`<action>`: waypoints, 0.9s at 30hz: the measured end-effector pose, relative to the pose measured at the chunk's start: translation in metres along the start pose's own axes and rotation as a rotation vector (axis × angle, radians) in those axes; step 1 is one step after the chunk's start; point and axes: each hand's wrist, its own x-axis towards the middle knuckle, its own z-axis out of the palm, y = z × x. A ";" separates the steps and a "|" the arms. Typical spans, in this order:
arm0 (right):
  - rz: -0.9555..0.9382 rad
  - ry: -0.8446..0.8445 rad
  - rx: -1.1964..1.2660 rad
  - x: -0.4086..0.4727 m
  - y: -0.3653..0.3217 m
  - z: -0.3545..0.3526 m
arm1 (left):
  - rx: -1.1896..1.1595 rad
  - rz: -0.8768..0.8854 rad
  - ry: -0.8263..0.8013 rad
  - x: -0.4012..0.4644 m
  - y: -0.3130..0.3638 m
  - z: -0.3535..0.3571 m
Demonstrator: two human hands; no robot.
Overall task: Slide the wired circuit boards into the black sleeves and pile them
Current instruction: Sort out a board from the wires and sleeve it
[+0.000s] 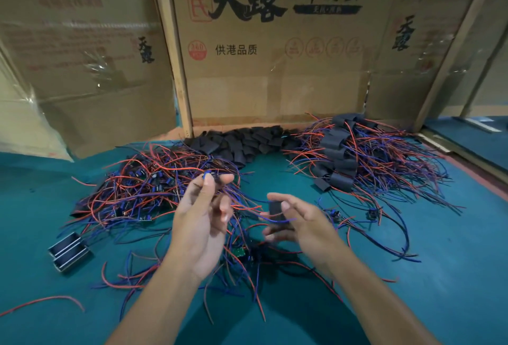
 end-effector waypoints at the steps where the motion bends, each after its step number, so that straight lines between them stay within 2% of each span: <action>1: 0.019 -0.051 0.034 -0.004 0.000 0.008 | -0.036 -0.048 -0.036 -0.003 -0.004 0.002; 6: 0.009 -0.349 0.132 -0.018 0.002 0.028 | -0.120 -0.189 -0.155 -0.013 -0.024 0.012; 10: 0.017 -0.466 0.170 -0.018 0.002 0.020 | -0.161 -0.203 -0.208 -0.012 -0.021 0.009; 15: -0.014 -0.481 0.253 -0.014 0.004 0.016 | -0.066 -0.196 -0.233 -0.012 -0.020 0.011; 17: -0.020 -0.342 0.212 -0.010 0.005 0.015 | 0.024 -0.130 -0.190 -0.009 -0.017 0.012; 19: -0.049 -0.117 0.049 -0.005 0.003 0.008 | 0.155 -0.021 -0.108 -0.006 -0.010 0.009; 20: -0.098 -0.015 -0.126 -0.003 0.000 0.000 | 0.211 0.038 -0.061 -0.003 -0.005 0.005; 23: -0.362 0.164 -0.888 0.000 -0.007 -0.025 | 0.336 0.181 0.056 0.004 0.013 -0.008; 24: -0.429 0.162 -0.996 -0.001 -0.008 -0.030 | 0.367 0.215 0.076 0.005 0.017 -0.010; 27: -0.532 0.156 -1.034 -0.002 -0.010 -0.029 | 0.411 0.288 0.097 0.004 0.023 -0.013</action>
